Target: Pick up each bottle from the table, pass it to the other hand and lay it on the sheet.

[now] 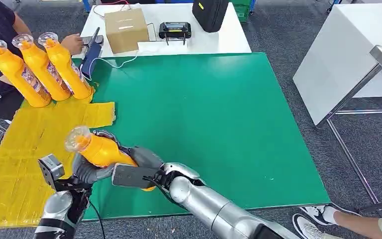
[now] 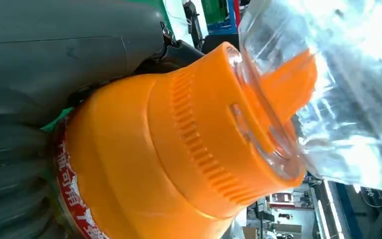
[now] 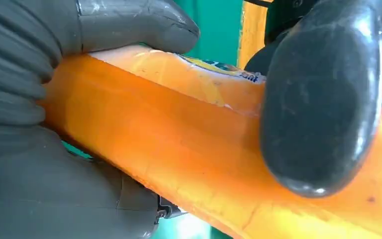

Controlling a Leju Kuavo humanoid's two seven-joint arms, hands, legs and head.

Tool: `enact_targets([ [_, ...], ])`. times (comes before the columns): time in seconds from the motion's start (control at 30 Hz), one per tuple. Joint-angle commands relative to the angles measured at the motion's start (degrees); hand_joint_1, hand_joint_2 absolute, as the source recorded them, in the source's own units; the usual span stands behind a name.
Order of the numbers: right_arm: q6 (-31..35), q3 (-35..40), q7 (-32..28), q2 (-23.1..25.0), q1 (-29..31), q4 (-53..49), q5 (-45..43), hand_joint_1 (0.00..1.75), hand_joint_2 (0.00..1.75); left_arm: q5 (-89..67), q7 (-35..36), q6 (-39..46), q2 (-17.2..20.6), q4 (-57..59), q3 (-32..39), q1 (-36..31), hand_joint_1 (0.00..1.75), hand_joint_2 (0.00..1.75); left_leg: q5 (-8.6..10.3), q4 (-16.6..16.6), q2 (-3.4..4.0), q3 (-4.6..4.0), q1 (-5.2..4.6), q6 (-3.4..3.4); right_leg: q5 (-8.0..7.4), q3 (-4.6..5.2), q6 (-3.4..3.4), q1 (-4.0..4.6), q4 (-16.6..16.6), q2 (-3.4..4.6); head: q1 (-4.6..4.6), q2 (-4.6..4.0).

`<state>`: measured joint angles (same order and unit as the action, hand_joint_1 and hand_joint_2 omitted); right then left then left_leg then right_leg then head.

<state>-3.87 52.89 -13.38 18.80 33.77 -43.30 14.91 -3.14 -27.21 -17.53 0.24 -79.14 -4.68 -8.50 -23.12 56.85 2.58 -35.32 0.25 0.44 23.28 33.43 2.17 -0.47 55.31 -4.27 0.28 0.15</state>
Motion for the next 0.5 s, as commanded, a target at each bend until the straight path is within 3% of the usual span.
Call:
enact_targets([
  [0.03,2.00,1.42,-0.67,-2.63,1.66,0.52,0.18,1.75,1.75,-3.70,0.68,3.03,0.31,0.61,-1.10,-2.92,1.75,1.75,-0.01,-0.02,-0.20,0.07,0.03,-0.01,0.04,-0.11,-0.03,-0.01,-0.02,0.09,-0.02,0.00],
  [0.1,2.00,1.42,-0.67,-2.63,1.66,0.52,0.18,1.75,1.75,-3.70,0.68,3.03,0.31,0.61,-1.10,-2.92,1.75,1.75,-0.02,-0.01,-0.20,0.09,0.04,-0.02,0.05,-0.13,-0.04,-0.01,-0.02,0.14,0.00,0.00],
  [0.13,3.14,1.65,0.32,-2.58,1.76,0.60,1.27,1.57,1.75,-4.45,0.63,3.79,0.37,0.35,-1.17,-2.75,1.75,1.75,-0.08,0.01,-0.28,0.21,0.05,-0.03,0.11,-0.25,-0.06,-0.02,0.01,0.23,0.02,0.00],
  [0.17,4.87,1.15,1.92,-2.95,2.19,0.66,2.83,0.00,1.75,-6.43,0.43,5.39,0.36,-0.38,-1.23,-2.42,1.75,1.75,-0.05,0.01,-0.23,0.13,0.04,-0.03,0.08,-0.16,-0.05,-0.02,0.01,0.17,0.00,0.00],
  [0.3,5.50,-4.72,2.23,-7.71,2.61,-1.89,3.66,0.00,1.75,-17.42,0.10,13.54,0.83,-3.54,-1.88,-1.31,1.75,1.75,-0.02,0.02,-0.27,0.07,0.04,0.00,0.05,-0.14,-0.02,0.00,-0.01,0.07,0.00,0.00],
  [0.33,4.59,-6.92,1.63,-9.28,1.79,-3.61,3.08,0.00,0.00,-20.35,0.03,15.61,1.18,-4.25,-1.81,-0.78,1.75,1.75,-0.08,0.06,-0.36,0.17,0.06,-0.01,0.12,-0.24,-0.04,-0.01,0.03,0.18,-0.02,0.00],
  [0.5,2.71,-10.92,0.75,-13.90,-1.87,-9.71,5.68,0.00,0.00,-26.25,-1.11,18.94,1.81,-6.60,-0.71,2.26,1.75,1.75,-0.03,-0.03,-0.29,0.13,0.02,0.02,0.05,-0.21,0.00,-0.03,-0.08,0.07,0.00,0.00],
])
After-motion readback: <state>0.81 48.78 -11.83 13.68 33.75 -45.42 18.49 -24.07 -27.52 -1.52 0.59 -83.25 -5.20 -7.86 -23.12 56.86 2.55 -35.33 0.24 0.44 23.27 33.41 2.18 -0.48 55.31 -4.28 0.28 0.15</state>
